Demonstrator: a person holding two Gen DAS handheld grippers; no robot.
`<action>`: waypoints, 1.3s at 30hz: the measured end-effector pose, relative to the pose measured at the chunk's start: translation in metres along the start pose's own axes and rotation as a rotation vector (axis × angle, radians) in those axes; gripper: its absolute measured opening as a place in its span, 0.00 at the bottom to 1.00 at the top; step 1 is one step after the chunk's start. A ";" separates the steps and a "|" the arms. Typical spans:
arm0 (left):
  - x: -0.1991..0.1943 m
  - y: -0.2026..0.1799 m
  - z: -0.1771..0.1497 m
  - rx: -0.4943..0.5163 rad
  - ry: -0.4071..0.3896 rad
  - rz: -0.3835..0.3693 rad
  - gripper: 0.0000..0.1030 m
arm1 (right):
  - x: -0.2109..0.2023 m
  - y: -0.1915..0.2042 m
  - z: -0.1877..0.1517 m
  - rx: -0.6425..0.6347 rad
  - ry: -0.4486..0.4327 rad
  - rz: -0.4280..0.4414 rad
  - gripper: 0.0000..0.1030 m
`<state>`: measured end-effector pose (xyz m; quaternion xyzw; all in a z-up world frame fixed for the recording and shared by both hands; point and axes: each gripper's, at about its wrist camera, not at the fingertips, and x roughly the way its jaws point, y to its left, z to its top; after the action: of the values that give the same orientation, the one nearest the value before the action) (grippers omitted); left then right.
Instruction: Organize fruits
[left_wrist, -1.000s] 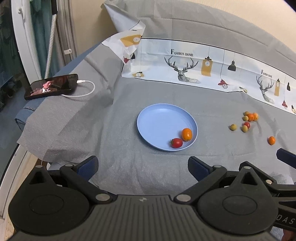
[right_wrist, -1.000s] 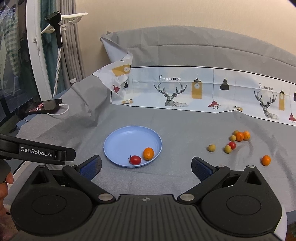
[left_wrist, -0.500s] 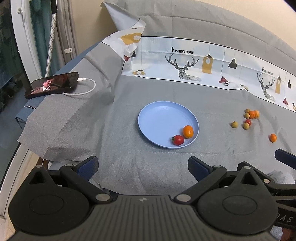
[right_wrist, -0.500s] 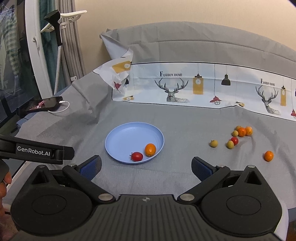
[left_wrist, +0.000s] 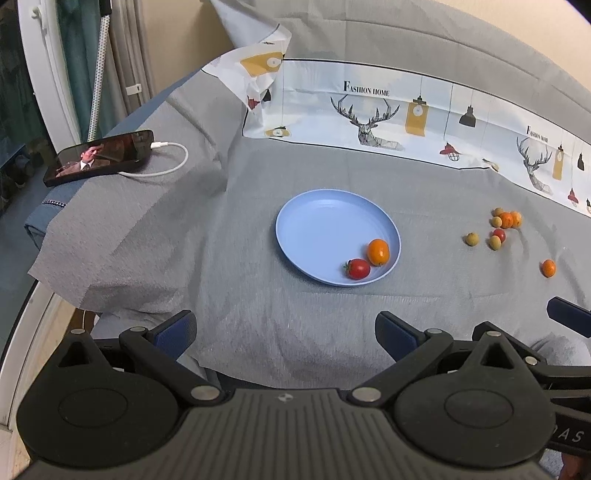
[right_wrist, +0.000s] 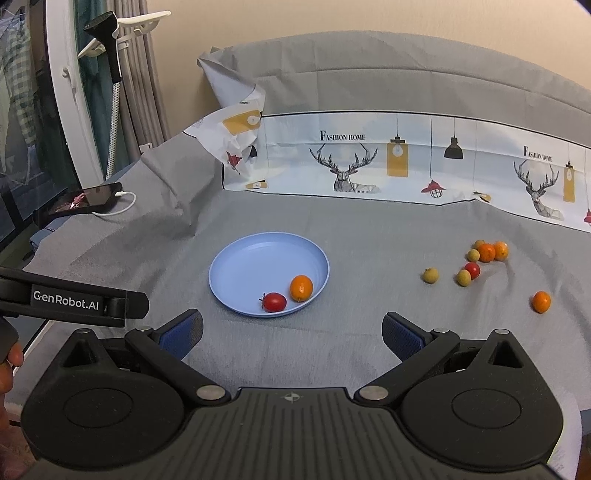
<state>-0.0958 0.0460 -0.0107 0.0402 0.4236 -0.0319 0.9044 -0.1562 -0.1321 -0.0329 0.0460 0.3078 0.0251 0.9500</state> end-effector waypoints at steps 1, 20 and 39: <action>0.001 -0.001 0.000 0.002 0.003 0.001 1.00 | 0.001 -0.001 0.000 0.001 0.002 0.001 0.99; 0.062 -0.047 0.036 0.084 0.135 -0.046 1.00 | 0.029 -0.070 -0.006 0.178 0.005 -0.151 0.99; 0.203 -0.233 0.102 0.328 0.199 -0.089 1.00 | 0.201 -0.281 0.013 0.185 0.018 -0.524 0.99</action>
<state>0.0903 -0.2009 -0.1128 0.1713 0.5015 -0.1361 0.8370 0.0195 -0.3974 -0.1681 0.0514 0.3186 -0.2493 0.9131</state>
